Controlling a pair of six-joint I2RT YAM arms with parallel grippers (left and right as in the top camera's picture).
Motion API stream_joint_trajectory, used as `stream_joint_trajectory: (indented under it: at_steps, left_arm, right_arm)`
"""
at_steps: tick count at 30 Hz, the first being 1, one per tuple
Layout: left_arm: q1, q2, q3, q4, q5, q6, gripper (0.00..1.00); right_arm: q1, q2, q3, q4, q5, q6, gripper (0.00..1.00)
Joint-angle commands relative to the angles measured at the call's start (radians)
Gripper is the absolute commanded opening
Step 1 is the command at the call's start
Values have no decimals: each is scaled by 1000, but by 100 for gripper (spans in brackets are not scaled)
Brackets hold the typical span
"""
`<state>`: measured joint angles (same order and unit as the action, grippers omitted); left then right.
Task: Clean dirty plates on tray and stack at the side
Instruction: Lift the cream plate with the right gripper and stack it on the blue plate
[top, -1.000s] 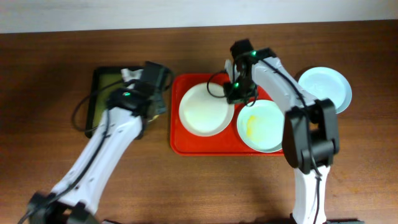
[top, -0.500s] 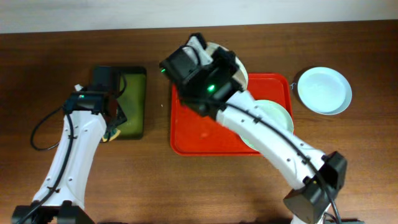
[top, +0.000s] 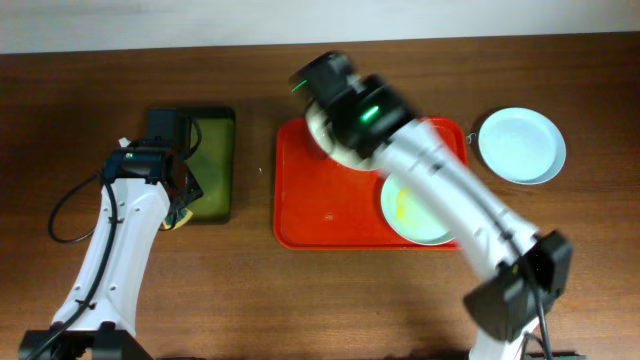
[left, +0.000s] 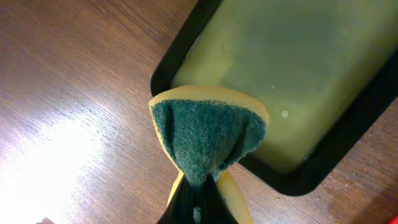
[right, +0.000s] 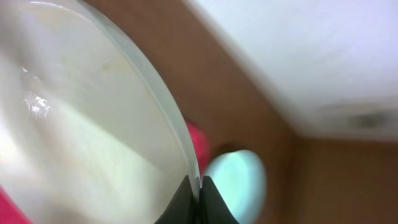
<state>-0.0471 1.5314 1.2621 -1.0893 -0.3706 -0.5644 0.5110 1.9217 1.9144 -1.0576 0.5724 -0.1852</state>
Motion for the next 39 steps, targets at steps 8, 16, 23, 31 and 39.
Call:
stream_joint_trajectory:
  at_steps: [8, 16, 23, 31, 39]
  left_arm:
    - [4, -5, -18, 15, 13, 13, 0]
    - [4, -5, -18, 21, 17, 13, 0]
    - [4, -5, -18, 26, 19, 13, 0]
    - [4, -5, -18, 26, 19, 13, 0]
    - [4, -5, -18, 26, 20, 13, 0]
  right_arm:
    - [-921, 66, -76, -50, -848, 224, 4]
    - [-1195, 151, -191, 76, -883, 384, 4]
    - [-1091, 163, -211, 159, -798, 382, 4]
    - [-1036, 163, -211, 138, -613, 412, 8]
    - [-1036, 163, -211, 135, -613, 411, 15]
